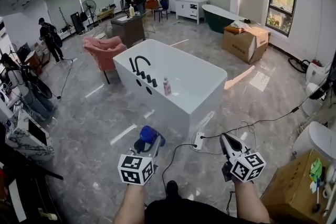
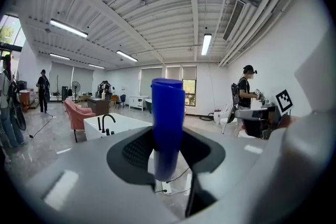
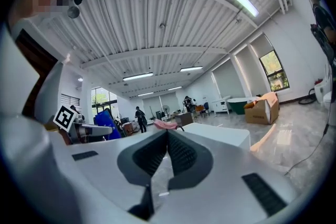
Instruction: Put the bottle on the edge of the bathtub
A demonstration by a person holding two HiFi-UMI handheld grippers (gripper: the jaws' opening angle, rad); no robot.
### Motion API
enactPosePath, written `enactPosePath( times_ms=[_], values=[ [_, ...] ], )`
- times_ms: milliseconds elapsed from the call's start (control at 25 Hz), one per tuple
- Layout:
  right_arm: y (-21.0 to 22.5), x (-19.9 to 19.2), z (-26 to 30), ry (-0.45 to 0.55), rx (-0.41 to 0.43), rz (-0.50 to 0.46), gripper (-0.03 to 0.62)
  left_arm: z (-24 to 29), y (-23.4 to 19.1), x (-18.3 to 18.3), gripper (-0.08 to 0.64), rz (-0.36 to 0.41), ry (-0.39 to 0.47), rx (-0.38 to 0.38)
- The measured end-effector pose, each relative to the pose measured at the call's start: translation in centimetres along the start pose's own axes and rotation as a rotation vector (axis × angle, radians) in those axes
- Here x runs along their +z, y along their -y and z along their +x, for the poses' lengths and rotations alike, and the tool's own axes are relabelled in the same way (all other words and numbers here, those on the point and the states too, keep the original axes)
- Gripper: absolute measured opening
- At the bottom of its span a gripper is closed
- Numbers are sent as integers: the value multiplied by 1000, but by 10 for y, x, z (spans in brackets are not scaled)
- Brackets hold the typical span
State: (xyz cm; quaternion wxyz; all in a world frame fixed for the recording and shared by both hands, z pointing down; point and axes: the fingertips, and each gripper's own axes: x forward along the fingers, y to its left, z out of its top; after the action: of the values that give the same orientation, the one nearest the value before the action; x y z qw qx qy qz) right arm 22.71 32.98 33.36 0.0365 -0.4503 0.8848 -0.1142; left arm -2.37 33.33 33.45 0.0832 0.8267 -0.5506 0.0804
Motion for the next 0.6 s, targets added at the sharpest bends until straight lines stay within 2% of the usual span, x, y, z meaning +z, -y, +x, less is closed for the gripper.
enactPosePath(
  times_ms=[200, 600],
  values=[
    [14, -1, 37, -22, -20, 9, 12, 34, -22, 8, 156, 16, 2, -34],
    [8, -6, 127, -68, -3, 7, 12, 87, -87, 14, 156, 2, -13, -69]
  ],
)
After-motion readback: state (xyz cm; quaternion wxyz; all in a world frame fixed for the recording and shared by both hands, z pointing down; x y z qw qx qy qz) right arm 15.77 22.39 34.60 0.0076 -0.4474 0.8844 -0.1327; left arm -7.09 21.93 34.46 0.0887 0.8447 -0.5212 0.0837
